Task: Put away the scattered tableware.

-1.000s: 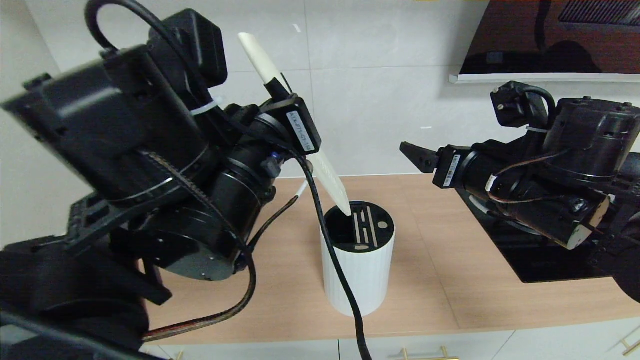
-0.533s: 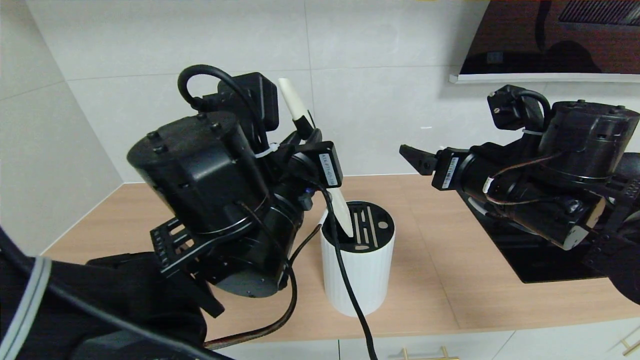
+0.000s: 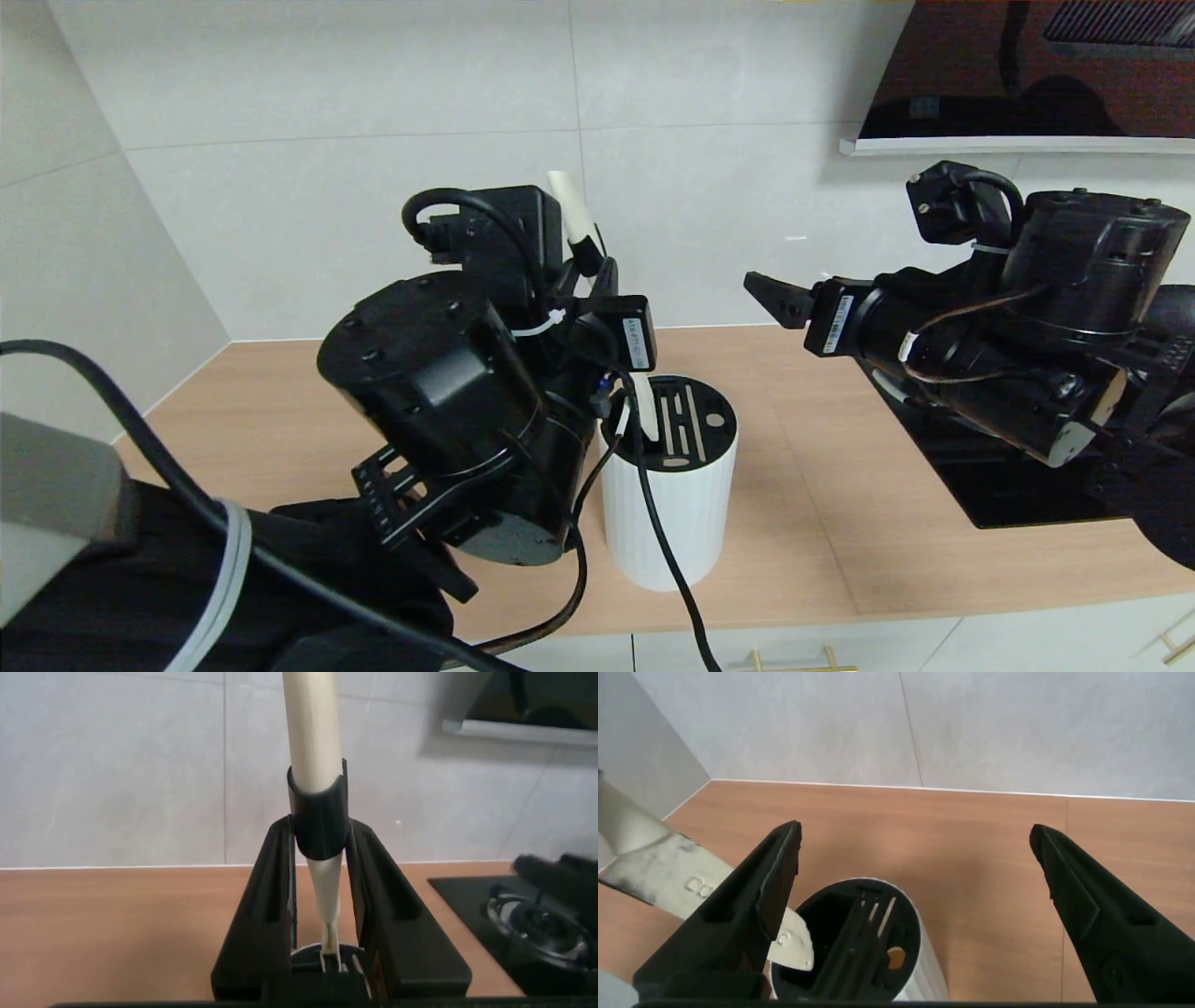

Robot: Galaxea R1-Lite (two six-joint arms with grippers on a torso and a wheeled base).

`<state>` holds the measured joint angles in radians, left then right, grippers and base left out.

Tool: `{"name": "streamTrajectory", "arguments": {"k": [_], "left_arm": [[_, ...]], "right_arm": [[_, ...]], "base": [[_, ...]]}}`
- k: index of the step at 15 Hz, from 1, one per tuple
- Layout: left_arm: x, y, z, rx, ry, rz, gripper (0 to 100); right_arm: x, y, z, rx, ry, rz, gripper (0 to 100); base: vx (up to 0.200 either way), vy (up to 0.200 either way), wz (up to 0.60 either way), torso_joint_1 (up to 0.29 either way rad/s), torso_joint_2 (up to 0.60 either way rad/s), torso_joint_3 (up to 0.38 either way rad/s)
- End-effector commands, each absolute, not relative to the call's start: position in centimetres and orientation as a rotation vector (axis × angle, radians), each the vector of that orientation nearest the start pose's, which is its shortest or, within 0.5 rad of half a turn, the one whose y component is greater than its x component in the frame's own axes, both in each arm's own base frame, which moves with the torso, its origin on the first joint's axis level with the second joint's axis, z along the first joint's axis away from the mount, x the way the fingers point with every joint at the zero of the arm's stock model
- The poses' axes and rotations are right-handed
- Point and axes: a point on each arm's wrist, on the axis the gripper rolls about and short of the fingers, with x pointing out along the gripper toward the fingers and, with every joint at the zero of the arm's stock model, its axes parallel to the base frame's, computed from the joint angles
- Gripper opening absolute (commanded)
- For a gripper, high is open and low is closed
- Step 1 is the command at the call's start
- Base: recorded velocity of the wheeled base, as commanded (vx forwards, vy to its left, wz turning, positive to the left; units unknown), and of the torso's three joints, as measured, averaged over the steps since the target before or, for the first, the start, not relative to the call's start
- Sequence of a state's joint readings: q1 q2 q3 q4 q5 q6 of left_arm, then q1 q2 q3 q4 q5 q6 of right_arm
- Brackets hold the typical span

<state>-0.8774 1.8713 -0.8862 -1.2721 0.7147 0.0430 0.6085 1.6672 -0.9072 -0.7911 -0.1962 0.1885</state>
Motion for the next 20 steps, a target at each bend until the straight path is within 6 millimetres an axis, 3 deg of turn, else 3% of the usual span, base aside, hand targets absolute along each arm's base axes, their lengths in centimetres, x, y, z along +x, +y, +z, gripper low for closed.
{"name": "streamTrajectory", "arguments": {"k": [1,17,20], "left_arm": [[23.1,-25.5,20.4,-0.147,-0.189,-0.158,0],[24.5,-27.0,15.5,-0.06,-0.094,-0.156,0],[24.8,-27.4,13.6,-0.027,-0.061,-0.158,0]], "right_arm": [[25.7,17.4,23.5,0.196,0.015,0.414,100],[25.9,17.5,23.0,0.19,0.029,0.412,100],[26.1,17.6,22.8,0.188,0.033,0.412,100]], "base": [[0.0,0.0,0.0,0.0,0.0,0.0],[0.0,0.0,0.0,0.0,0.0,0.0],[0.0,0.0,0.0,0.0,0.0,0.0]]}}
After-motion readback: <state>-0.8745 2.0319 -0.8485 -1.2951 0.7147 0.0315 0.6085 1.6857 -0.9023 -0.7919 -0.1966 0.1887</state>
